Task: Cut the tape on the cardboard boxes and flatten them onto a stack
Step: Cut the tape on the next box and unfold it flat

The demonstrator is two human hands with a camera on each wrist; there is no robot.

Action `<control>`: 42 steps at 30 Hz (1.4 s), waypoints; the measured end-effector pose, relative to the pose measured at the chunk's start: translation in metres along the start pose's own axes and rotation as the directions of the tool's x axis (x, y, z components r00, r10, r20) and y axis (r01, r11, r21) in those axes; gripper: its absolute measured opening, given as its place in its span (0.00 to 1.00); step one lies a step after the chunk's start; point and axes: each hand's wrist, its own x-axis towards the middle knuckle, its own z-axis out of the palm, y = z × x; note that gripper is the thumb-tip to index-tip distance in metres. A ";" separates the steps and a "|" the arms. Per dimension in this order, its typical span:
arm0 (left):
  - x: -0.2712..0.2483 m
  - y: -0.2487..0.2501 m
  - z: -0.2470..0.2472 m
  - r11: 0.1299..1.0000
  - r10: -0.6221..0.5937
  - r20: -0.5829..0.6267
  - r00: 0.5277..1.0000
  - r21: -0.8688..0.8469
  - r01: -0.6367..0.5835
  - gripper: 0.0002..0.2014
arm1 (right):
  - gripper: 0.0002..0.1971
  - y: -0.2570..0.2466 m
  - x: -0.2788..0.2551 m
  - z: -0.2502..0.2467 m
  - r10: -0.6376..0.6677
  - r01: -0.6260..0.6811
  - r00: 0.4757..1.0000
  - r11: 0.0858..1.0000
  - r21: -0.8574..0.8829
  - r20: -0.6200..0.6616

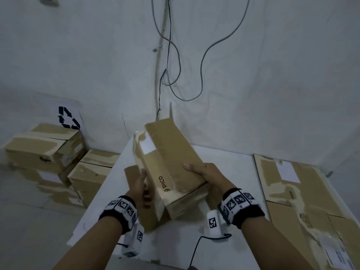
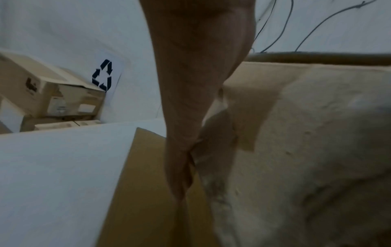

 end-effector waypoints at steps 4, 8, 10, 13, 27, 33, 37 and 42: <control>0.007 0.008 -0.020 0.969 0.187 -0.204 0.961 0.198 -0.147 0.29 | 0.27 0.019 0.000 0.005 0.082 -0.074 0.995 0.989 0.129 -0.057; -0.017 0.045 -0.047 0.864 0.503 -0.386 0.773 0.217 -0.454 0.23 | 0.32 0.032 0.003 0.006 0.118 -0.099 0.988 0.981 0.168 -0.104; -0.047 0.065 -0.031 0.820 0.552 -0.241 0.798 -0.016 -0.572 0.22 | 0.33 0.033 0.004 0.008 0.118 -0.097 0.987 0.978 0.185 -0.111; -0.078 0.078 0.024 0.693 0.699 0.098 0.709 0.152 -0.705 0.15 | 0.33 0.034 0.007 0.010 0.105 -0.082 0.987 0.981 0.178 -0.122; -0.020 0.036 0.079 0.593 0.578 0.004 0.816 0.685 -0.423 0.69 | 0.44 0.040 -0.002 0.012 -0.013 0.016 0.985 1.000 0.019 -0.174; -0.034 0.025 0.022 0.382 0.770 -0.064 0.635 0.843 -0.378 0.33 | 0.47 0.042 0.006 0.012 -0.021 0.039 0.980 0.995 0.088 -0.199; -0.056 0.015 -0.002 -0.048 0.741 -0.012 0.672 0.996 0.071 0.26 | 0.43 0.037 0.017 0.013 -0.026 0.050 0.982 0.991 0.125 -0.188; -0.068 -0.011 0.046 0.449 0.596 -0.114 0.795 0.868 -0.213 0.37 | 0.21 0.022 0.024 0.020 -0.057 0.069 0.987 0.995 0.075 -0.148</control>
